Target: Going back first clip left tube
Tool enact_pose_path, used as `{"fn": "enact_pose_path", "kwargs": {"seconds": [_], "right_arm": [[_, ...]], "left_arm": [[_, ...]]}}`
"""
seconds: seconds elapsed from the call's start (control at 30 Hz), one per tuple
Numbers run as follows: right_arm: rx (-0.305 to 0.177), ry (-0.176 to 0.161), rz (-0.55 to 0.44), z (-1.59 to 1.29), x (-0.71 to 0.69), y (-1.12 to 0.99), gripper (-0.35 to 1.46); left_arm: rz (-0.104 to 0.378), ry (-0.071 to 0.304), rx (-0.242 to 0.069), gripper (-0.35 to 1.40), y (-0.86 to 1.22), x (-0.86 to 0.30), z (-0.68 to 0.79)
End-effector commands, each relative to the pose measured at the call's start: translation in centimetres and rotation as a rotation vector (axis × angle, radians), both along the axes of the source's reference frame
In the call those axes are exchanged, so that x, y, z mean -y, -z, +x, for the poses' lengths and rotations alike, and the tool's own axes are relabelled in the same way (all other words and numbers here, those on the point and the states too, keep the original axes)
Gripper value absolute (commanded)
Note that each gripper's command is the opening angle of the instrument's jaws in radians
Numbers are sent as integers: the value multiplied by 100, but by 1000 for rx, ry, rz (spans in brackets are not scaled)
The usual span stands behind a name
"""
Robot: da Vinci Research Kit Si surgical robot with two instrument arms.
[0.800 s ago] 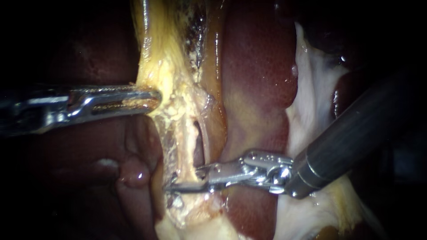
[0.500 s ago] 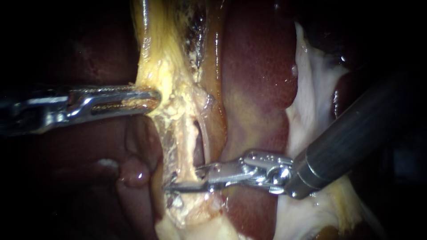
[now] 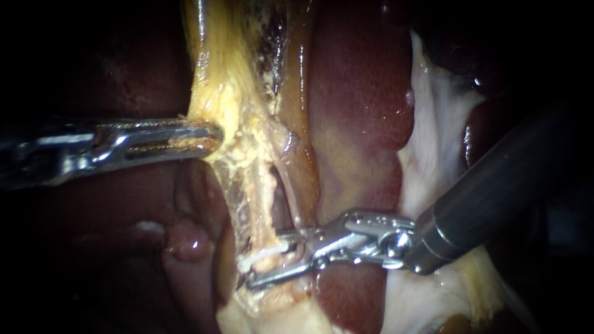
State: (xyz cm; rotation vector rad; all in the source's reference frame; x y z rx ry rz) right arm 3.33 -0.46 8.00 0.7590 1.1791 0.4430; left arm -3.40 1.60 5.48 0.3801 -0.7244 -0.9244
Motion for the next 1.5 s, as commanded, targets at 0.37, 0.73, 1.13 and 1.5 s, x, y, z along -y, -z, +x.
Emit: {"fn": "enact_pose_path", "kwargs": {"seconds": [0.37, 0.73, 1.13, 1.5], "right_arm": [[-71, 15, -261, -69, -48, 50, 60], [-143, -46, -356, -125, -99, 118, 60], [-156, -47, -382, -125, -100, 123, 60], [-159, -45, -399, -126, -98, 126, 60]], "left_arm": [[-3, 0, -2, -35, -5, -2, 4], [-5, -1, -2, -35, -12, -2, 5], [9, -3, -2, -35, -73, 11, -2], [52, -26, -8, -35, -126, 24, -31]]}}
